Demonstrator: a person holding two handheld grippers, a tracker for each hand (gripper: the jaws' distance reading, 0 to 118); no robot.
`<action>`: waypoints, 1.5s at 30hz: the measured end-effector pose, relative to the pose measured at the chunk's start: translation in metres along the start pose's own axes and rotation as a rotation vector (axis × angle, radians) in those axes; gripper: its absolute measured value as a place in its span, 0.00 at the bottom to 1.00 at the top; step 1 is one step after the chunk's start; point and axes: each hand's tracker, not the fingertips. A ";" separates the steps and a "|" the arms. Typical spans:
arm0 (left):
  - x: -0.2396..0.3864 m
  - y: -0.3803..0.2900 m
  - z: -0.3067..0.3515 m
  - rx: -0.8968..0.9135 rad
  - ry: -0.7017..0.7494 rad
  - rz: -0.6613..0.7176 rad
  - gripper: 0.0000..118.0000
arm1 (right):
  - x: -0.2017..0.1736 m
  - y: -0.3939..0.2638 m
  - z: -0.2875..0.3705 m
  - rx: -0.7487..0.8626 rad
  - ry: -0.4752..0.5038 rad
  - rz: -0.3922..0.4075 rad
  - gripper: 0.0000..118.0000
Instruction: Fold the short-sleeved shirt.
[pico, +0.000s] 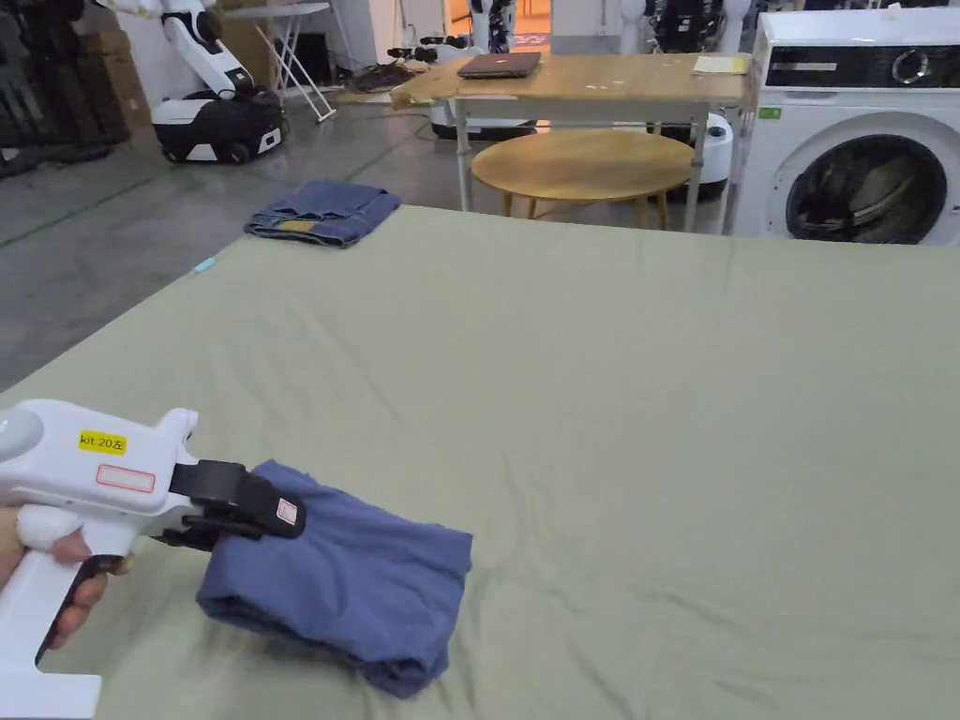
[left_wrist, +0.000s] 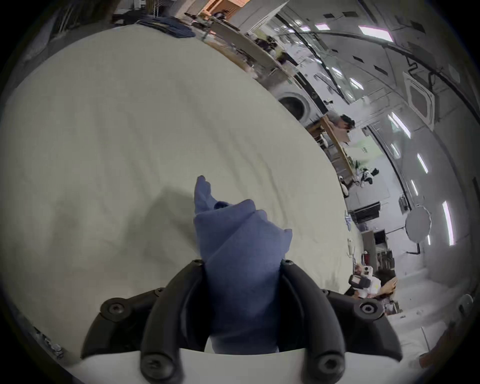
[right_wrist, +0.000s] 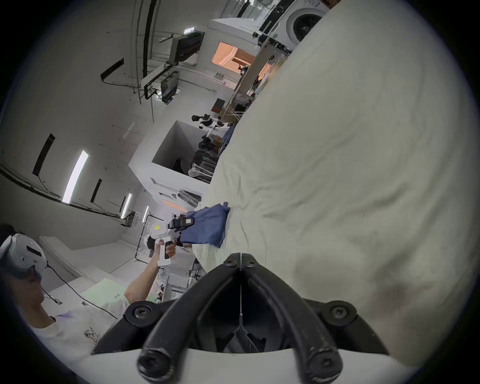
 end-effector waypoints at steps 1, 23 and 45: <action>-0.005 0.006 0.001 -0.011 0.019 0.004 0.27 | -0.004 0.001 -0.003 0.004 -0.007 0.002 0.00; 0.050 0.006 0.029 0.071 0.234 -0.161 0.62 | -0.014 0.013 0.001 0.006 -0.021 0.059 0.00; 0.433 -0.202 -0.110 0.815 0.269 -0.742 0.02 | -0.195 -0.004 0.046 0.859 -0.922 0.922 0.00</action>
